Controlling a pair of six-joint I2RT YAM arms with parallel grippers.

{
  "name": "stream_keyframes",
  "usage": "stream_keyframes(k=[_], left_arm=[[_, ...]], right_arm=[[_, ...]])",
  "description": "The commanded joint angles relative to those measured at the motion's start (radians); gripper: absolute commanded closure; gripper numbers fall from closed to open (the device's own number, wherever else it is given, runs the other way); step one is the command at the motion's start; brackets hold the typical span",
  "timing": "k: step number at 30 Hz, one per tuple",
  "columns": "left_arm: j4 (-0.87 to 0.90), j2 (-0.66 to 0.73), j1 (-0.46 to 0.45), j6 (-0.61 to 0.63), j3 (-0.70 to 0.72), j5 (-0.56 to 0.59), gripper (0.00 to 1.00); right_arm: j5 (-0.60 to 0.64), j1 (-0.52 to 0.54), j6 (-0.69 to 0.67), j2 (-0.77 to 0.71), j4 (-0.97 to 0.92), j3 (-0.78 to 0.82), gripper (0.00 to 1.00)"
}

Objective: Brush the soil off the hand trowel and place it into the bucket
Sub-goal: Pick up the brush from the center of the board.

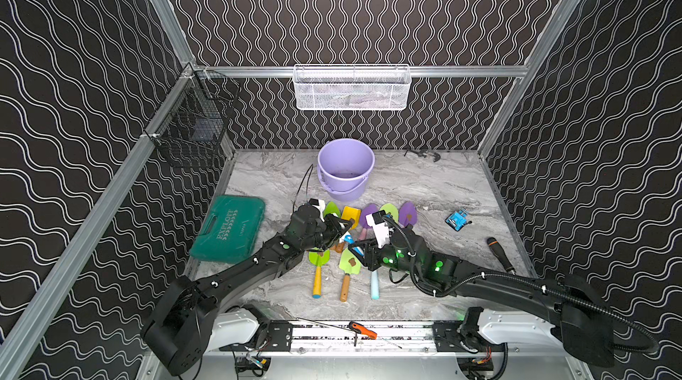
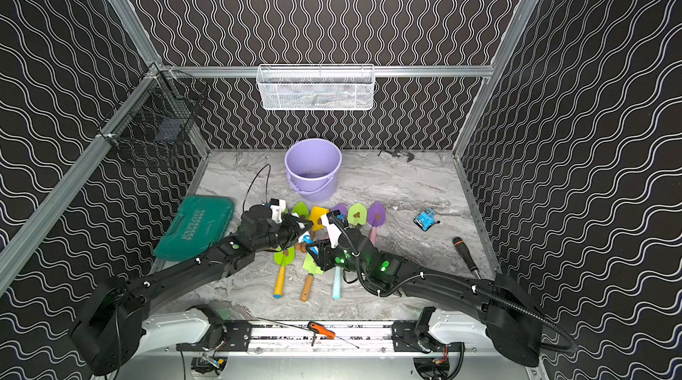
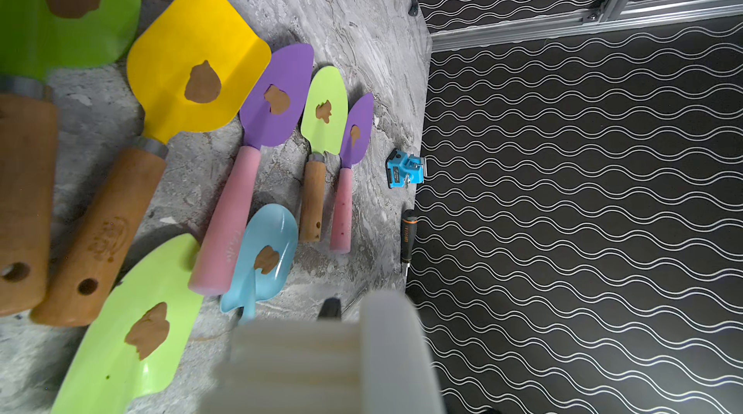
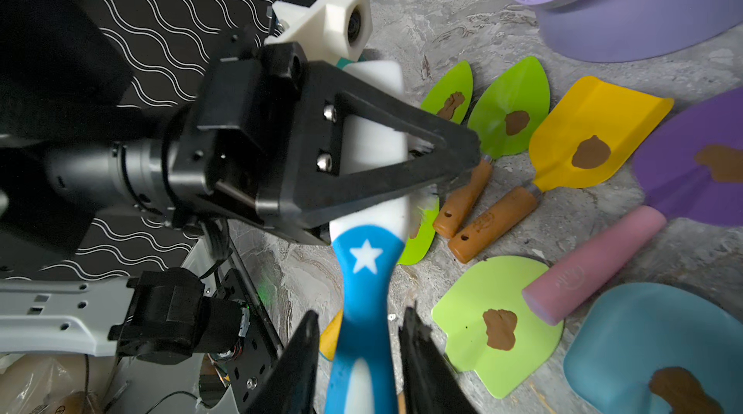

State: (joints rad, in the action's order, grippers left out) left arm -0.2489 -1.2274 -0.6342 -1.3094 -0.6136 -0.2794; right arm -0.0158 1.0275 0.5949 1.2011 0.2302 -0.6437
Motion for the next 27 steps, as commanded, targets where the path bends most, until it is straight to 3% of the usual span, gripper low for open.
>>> stream_keyframes(k=[1, 14, 27], left_arm=[[-0.048, -0.003, 0.003, -0.011, -0.001, -0.009, 0.96], [-0.051, 0.022, 0.002, -0.027, 0.024, 0.02, 0.97], [-0.081, 0.019, 0.001, -0.042, 0.035, 0.03, 0.98]], right_arm=[[-0.015, 0.002, 0.017, 0.01, 0.041, -0.011, 0.65], [-0.044, 0.003, 0.044, -0.001, 0.061, 0.013, 0.62], [-0.049, 0.006, 0.039, 0.024, 0.087, -0.006, 0.64]])
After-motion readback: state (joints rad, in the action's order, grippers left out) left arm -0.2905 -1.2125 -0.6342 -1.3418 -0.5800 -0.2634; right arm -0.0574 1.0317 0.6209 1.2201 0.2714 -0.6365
